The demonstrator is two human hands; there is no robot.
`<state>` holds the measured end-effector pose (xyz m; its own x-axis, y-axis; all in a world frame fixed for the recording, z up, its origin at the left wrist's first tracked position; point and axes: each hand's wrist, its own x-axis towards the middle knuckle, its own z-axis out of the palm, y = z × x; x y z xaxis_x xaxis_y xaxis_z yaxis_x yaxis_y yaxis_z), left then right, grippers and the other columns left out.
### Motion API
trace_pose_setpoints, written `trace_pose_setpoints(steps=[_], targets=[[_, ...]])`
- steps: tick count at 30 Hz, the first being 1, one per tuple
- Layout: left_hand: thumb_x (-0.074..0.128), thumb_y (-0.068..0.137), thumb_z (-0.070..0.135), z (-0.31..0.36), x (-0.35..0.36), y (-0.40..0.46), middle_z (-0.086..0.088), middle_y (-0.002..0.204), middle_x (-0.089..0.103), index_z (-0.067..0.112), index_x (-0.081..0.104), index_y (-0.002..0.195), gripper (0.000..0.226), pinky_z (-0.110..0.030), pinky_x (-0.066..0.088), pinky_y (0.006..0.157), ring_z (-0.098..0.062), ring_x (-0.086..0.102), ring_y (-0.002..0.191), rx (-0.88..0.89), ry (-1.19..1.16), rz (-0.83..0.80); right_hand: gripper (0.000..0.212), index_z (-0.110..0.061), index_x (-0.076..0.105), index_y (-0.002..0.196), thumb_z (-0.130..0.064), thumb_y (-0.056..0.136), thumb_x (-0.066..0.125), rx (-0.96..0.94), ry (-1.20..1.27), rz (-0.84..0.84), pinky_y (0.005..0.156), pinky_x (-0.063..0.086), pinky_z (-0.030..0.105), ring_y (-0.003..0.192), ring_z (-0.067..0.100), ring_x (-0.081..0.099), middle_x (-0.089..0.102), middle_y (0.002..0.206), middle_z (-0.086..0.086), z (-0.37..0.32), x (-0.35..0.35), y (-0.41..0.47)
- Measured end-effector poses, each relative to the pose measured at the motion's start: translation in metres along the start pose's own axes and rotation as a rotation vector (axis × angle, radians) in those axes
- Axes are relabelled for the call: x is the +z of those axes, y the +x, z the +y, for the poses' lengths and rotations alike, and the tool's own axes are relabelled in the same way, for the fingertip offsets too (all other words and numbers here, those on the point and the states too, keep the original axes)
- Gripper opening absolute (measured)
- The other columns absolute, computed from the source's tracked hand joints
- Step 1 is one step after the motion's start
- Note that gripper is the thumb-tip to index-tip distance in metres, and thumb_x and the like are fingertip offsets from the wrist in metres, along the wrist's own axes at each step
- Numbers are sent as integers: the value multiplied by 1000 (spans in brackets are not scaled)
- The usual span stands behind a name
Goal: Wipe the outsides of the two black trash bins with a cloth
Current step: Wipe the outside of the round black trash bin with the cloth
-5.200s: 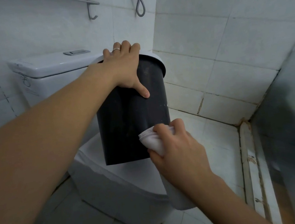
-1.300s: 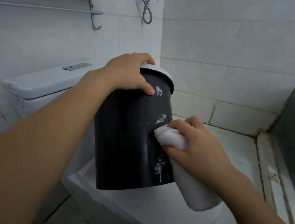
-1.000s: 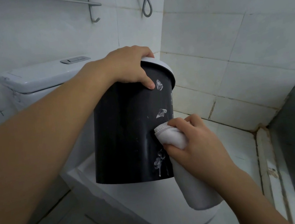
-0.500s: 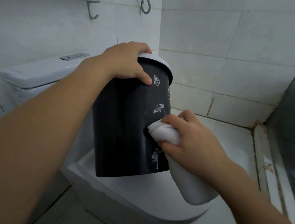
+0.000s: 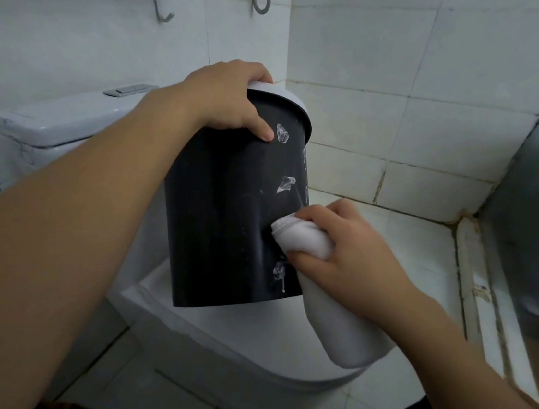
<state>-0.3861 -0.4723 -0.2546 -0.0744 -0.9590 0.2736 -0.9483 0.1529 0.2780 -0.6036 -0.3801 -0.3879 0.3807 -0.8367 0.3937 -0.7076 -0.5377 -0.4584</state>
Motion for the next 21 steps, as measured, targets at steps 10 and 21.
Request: trace_pose_setpoints(steps=[10,21], targets=[[86,65,45,-6,-3,-3,7,136,52,36,49,136,80,-34,41,97,-21,50,121,-10,-25,7,36,-46,55,117,-46,82,65,-58,-151,-122,62,33,12,81,9,51,43,107,-15,3,0,-27],[86,66,46,-4,-2,-4,6,138,52,34,48,137,81,-36,39,99,-22,50,123,-8,-1,18,35,-43,55,112,-43,77,63,-95,-215,-53,53,36,15,68,12,47,45,103,-10,-9,7,-28]])
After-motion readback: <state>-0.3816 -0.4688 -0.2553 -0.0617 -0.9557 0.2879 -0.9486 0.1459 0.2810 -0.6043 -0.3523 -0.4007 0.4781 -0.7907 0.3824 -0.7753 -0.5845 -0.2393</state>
